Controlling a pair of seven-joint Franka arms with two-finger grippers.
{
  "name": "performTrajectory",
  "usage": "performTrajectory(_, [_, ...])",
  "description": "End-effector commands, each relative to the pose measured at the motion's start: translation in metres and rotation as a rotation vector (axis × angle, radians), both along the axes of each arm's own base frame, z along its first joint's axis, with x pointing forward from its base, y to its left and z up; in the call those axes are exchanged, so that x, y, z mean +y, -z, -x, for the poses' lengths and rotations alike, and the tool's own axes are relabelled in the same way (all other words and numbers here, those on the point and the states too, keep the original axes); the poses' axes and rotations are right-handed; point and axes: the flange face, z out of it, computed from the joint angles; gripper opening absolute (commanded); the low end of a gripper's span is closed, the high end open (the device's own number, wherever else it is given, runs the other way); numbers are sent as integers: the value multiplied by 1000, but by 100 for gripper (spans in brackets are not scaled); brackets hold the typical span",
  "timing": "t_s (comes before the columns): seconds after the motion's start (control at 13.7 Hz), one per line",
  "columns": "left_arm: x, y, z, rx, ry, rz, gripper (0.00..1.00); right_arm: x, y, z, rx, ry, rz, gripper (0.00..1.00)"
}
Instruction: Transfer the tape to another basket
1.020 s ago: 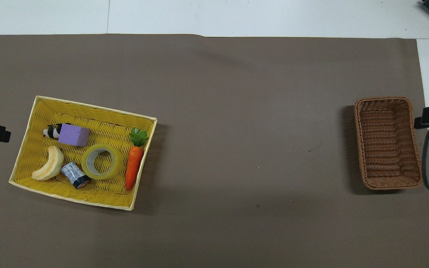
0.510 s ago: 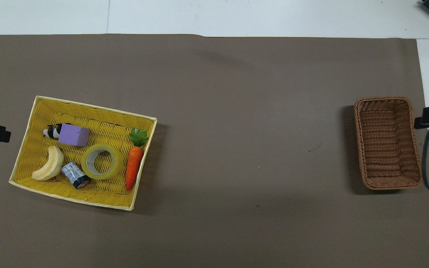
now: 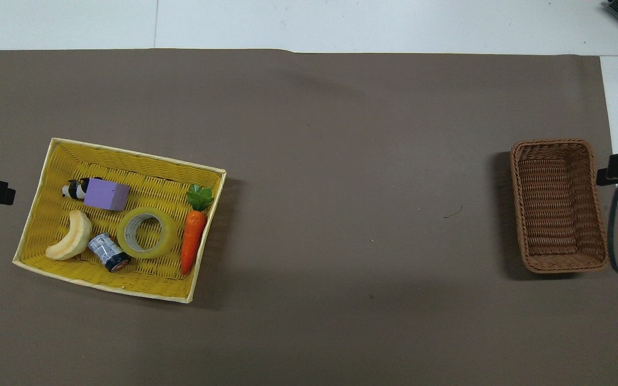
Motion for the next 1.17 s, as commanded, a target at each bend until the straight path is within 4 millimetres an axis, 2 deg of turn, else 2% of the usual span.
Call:
performTrajectory(0.0, [4, -2, 3, 6, 1, -18, 100, -1, -2, -1, -2, -19, -6, 100])
performTrajectory(0.66, [2, 1, 5, 8, -3, -16, 100, -1, -1, -1, 0, -19, -6, 100])
performTrajectory(1.09, [-6, 19, 12, 3, 15, -3, 100, -1, -1, -1, 0, -19, -6, 100])
